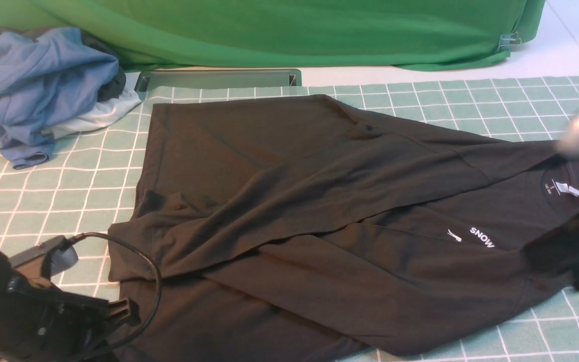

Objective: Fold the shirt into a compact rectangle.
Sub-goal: 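Grasp the near edge of the shirt at its hem and shoulder corners, then fold the black garment in half by bringing its near edge over to the far edge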

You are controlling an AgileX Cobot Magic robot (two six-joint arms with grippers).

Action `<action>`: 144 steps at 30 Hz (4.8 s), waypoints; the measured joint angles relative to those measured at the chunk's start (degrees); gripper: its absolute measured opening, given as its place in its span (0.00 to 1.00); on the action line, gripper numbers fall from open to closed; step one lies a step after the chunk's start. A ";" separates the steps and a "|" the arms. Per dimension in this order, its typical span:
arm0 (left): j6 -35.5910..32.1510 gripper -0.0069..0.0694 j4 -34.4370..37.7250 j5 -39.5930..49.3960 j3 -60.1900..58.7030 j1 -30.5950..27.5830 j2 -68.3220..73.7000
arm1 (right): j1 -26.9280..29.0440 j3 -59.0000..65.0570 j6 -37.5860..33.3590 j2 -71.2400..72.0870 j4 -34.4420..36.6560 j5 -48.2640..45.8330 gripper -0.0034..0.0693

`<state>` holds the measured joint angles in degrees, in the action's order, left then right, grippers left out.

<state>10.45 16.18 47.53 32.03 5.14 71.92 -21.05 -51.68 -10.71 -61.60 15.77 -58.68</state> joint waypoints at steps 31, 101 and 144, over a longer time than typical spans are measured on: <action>0.61 0.12 -2.00 -0.58 -0.06 0.00 -0.88 | -29.19 0.00 14.93 -31.13 -33.00 4.16 0.74; 1.50 0.12 -6.33 17.98 5.43 0.00 -10.41 | -41.39 4.72 28.03 -26.19 -25.15 0.73 0.12; 6.67 0.12 -2.02 11.17 56.98 -6.28 35.28 | 0.86 -45.56 5.04 -53.30 -26.19 3.22 0.11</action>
<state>17.12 14.16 58.70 89.02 -1.14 107.20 -20.19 -97.24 -5.67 -114.90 -10.42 -55.46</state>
